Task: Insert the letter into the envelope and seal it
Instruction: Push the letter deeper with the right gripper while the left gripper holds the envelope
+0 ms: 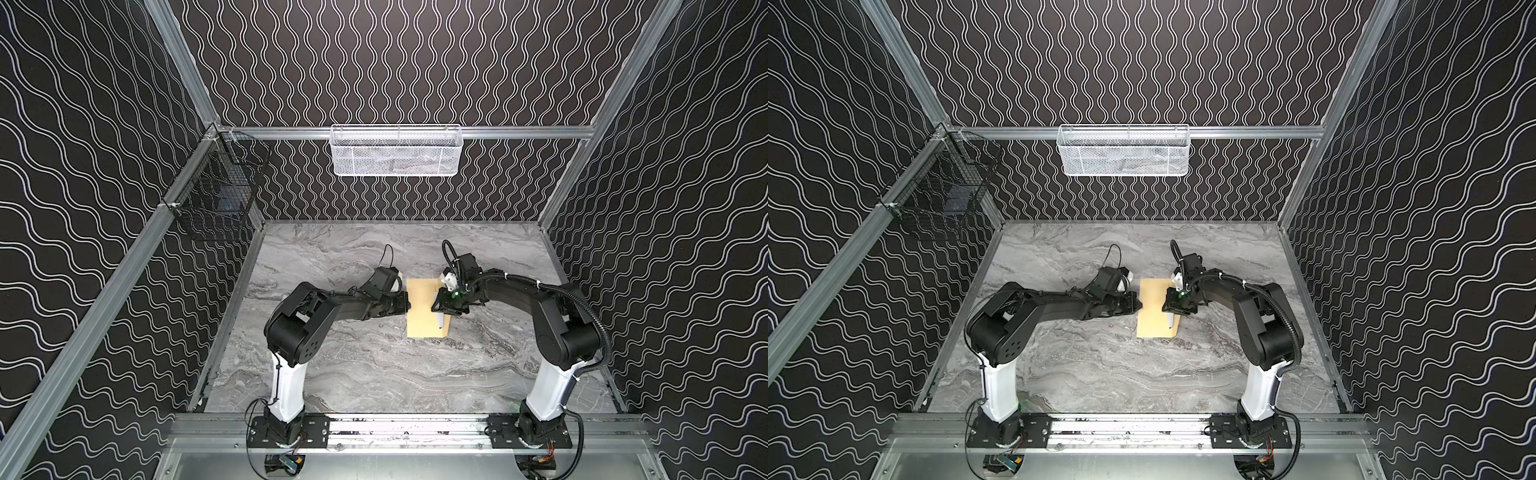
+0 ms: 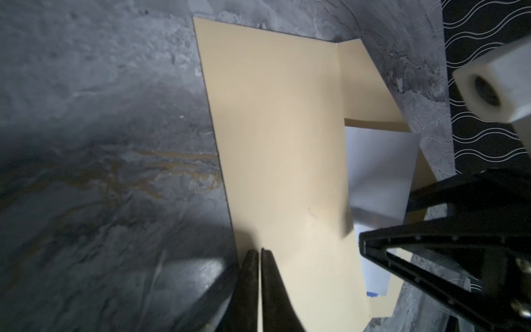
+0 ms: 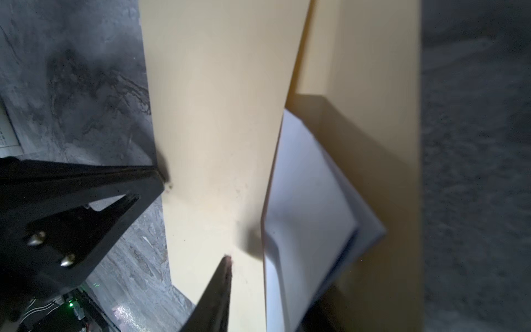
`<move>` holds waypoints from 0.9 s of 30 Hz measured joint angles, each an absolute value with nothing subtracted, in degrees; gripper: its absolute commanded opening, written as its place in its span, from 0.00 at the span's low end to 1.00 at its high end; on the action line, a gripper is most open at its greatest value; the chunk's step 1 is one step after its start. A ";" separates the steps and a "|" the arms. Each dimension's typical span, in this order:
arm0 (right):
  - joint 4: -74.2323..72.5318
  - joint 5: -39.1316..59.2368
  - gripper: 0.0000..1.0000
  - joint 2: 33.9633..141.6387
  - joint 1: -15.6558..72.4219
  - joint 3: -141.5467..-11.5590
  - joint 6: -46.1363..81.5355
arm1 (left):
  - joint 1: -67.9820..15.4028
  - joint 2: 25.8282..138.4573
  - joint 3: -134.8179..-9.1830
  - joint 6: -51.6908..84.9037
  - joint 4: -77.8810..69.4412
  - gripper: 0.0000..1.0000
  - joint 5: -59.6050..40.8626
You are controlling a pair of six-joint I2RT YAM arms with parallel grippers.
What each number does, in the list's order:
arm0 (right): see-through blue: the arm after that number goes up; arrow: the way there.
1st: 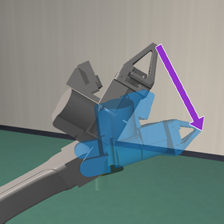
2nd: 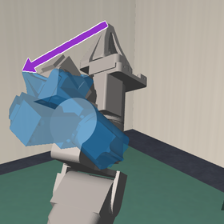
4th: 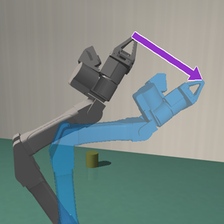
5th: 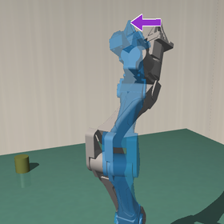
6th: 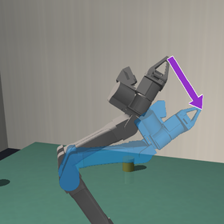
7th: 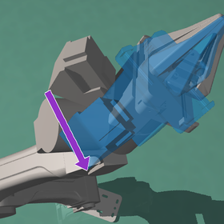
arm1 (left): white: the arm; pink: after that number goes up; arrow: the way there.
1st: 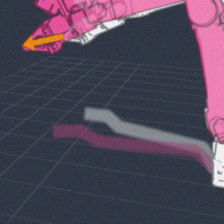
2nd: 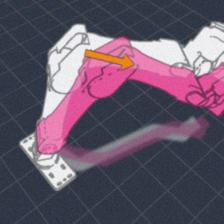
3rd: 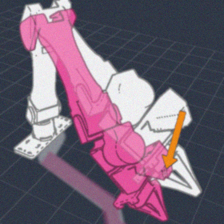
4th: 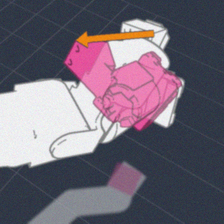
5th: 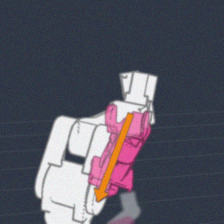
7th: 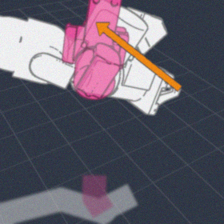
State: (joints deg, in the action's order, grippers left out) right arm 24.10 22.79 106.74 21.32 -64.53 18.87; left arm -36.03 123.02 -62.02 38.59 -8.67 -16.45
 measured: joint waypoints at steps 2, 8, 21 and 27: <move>24.10 22.76 0.44 106.59 21.32 -64.51 19.00 | -36.40 123.70 -63.35 38.44 -7.46 0.04 -15.40; 24.16 21.76 0.53 105.56 20.12 -64.51 19.03 | -36.95 124.88 -64.93 37.26 -5.74 0.01 -12.99; 24.36 20.88 0.45 104.18 16.27 -63.70 18.98 | -37.04 125.16 -64.36 36.21 -6.39 0.00 -12.78; 24.12 21.04 0.29 104.20 15.38 -63.13 18.96 | -37.04 125.14 -64.16 36.03 -6.76 0.00 -12.84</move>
State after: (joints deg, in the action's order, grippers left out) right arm 24.12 21.04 104.20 15.38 -63.13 18.96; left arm -37.04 125.14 -64.16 36.03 -6.76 -12.84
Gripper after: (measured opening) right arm 0.333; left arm 0.051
